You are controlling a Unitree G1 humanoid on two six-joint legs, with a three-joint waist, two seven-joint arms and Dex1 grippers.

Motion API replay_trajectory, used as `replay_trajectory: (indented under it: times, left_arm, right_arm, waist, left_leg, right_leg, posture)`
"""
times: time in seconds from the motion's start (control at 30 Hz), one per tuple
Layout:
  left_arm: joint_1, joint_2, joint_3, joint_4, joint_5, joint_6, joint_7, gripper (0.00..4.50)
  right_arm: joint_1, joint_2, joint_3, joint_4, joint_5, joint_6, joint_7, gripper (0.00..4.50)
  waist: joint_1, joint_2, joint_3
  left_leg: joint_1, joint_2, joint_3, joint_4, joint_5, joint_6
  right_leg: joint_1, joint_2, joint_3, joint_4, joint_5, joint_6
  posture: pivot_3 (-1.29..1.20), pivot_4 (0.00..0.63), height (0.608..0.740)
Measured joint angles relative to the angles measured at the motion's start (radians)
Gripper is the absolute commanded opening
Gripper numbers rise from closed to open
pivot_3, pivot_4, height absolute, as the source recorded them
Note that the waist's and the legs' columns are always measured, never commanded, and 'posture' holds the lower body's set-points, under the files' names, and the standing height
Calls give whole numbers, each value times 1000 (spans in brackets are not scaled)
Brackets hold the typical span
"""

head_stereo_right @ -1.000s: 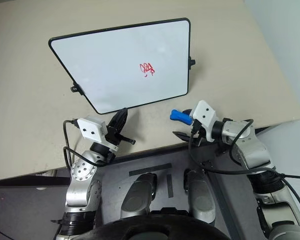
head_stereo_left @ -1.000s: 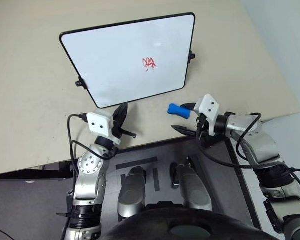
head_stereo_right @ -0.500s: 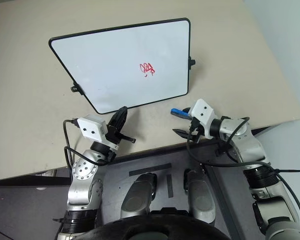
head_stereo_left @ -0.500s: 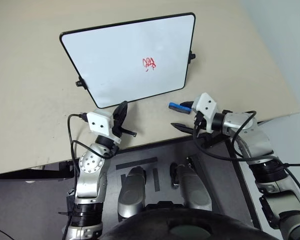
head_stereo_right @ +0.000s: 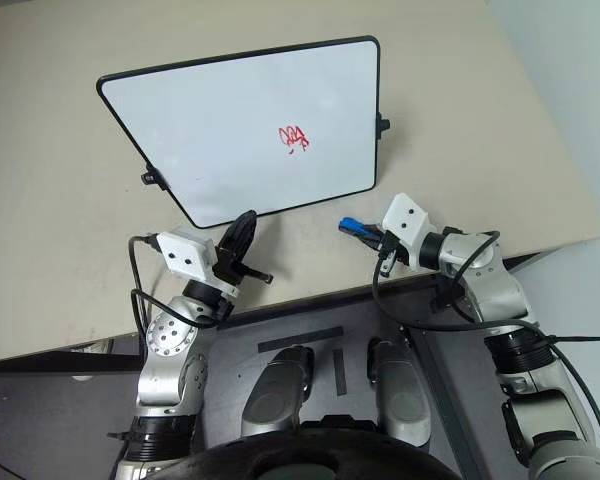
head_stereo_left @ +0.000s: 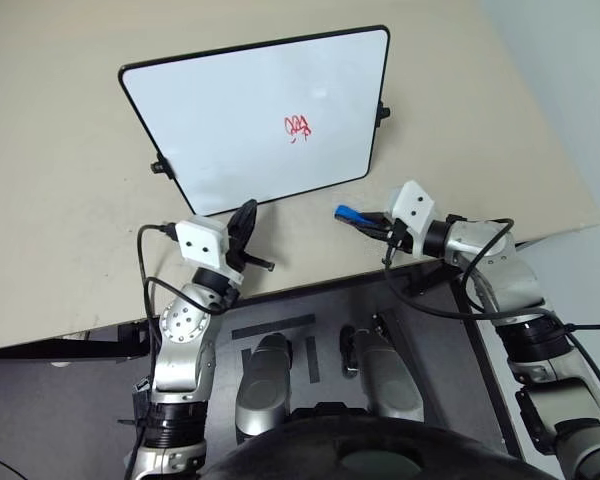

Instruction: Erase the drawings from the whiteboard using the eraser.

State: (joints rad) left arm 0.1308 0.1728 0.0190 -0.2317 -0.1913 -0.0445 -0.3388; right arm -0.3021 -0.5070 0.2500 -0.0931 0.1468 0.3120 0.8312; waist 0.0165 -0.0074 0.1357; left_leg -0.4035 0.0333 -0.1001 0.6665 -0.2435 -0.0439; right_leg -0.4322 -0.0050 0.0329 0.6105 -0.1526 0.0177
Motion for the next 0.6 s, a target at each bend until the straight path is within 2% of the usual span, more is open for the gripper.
replay_trajectory:
  times: [0.33, 0.53, 0.6]
  left_arm:
    - [-7, 0, 0, 2, 0, 0, 0, 0]
    - [-7, 2, 4, 2, -2, 0, -3, 0]
    - [-15, 3, 4, 9, -2, 0, -4, 0]
  right_arm:
    - [7, -8, 5, -42, -56, -77, -3, 4]
    - [-110, -6, 4, -43, -178, -325, -74, 4]
    - [-162, -3, 6, 9, -243, -436, -118, 4]
  waist:
    - [0, 0, 0]
    - [-2, 1, 0]
    - [-2, 1, 0]
  left_leg:
    - [0, 0, 0, 0, 0, 0]
    - [1, 0, 0, 0, 0, 0]
    - [1, 1, 0, 0, 0, 0]
  right_leg:
    - [-1, 0, 0, 0, 0, 0]
    - [-1, 0, 0, 0, 2, -3]
    - [-2, -1, 0, 0, 6, -10]
  posture:
    - [0, 150, 740]
    - [0, 150, 740]
    - [0, 150, 740]
